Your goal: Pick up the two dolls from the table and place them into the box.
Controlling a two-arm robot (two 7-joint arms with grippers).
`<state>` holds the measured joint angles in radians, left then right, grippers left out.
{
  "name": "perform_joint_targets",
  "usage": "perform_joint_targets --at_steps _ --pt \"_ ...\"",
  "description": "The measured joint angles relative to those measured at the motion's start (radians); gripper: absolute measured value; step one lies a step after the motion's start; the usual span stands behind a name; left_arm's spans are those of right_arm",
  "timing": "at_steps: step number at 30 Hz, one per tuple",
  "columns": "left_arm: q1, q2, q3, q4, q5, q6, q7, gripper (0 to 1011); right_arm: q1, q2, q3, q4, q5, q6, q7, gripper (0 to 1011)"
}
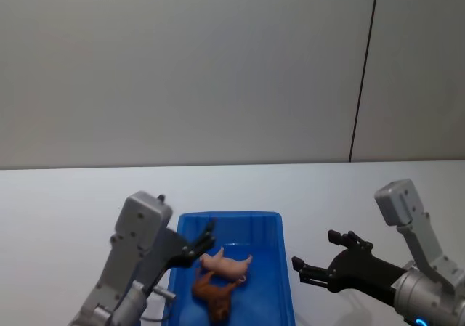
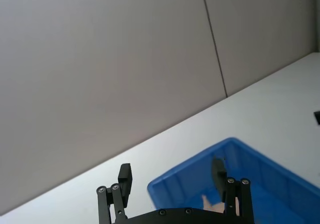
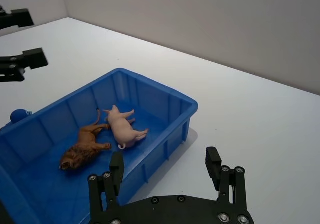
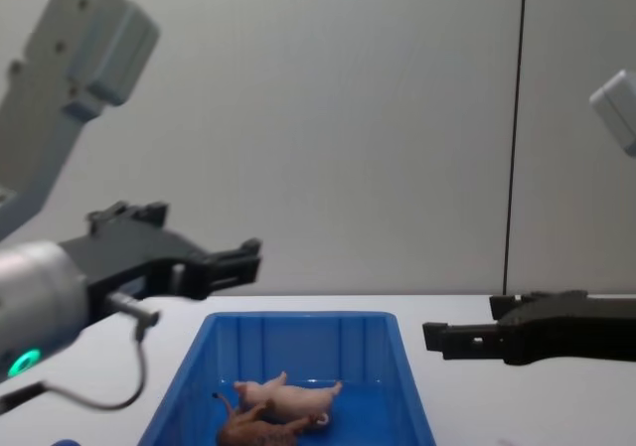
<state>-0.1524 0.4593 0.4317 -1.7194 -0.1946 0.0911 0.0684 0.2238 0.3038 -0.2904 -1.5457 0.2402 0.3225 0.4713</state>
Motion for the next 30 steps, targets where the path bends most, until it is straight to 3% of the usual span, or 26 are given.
perform_joint_targets --at_steps 8,17,30 --pt "0.085 0.070 -0.018 -0.066 -0.043 0.045 0.086 1002 -0.005 0.005 0.002 -0.004 0.003 -0.001 -0.001 1003" --pt "0.189 0.143 -0.036 -0.114 -0.105 0.058 0.176 1002 -0.008 0.008 0.003 -0.007 0.004 -0.002 -0.002 1003" --pt "0.254 0.174 -0.048 -0.101 -0.147 0.043 0.200 1002 -0.010 0.010 0.005 -0.008 0.005 -0.002 -0.002 1003"
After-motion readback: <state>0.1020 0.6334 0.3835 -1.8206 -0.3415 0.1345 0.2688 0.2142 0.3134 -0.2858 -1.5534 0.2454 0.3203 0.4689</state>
